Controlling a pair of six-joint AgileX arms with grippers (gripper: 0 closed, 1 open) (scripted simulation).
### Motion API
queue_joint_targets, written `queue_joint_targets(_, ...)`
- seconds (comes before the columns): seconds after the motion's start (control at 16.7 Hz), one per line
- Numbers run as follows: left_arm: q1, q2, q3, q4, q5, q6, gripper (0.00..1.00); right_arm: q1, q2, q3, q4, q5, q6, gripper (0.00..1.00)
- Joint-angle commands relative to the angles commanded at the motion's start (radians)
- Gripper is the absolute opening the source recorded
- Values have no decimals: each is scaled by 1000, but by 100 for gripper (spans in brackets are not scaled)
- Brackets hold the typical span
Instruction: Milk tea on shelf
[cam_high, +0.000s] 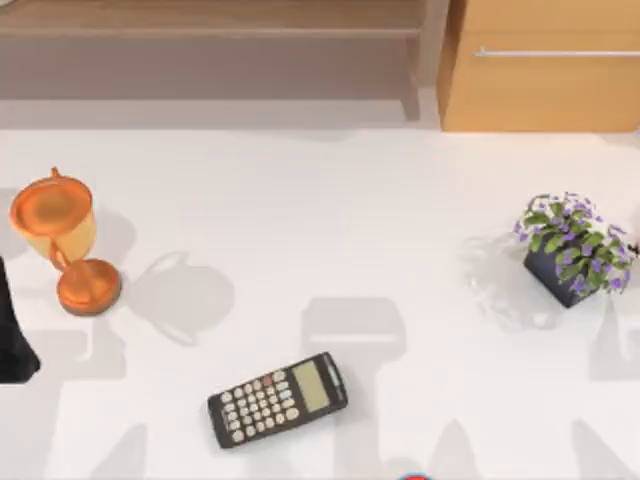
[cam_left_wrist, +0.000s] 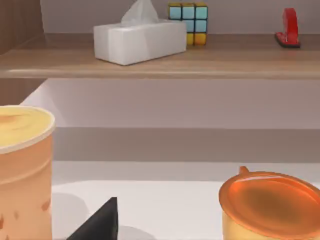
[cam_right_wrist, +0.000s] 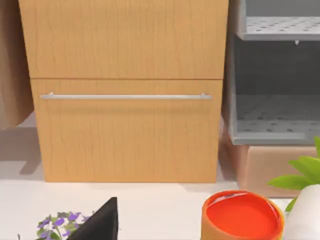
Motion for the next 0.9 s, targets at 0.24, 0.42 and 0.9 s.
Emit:
queue_joint_targets(0.24,16,31,11,30,15,2,100,0,0,0,0,0,0,100)
queue_joint_targets(0.42,72,157,48,145,74,11,100,0,0,0,0,0,0,100)
queue_joint_targets(0.9,329,892,197,662,354,46,100,0,0,0,0,0,0,100)
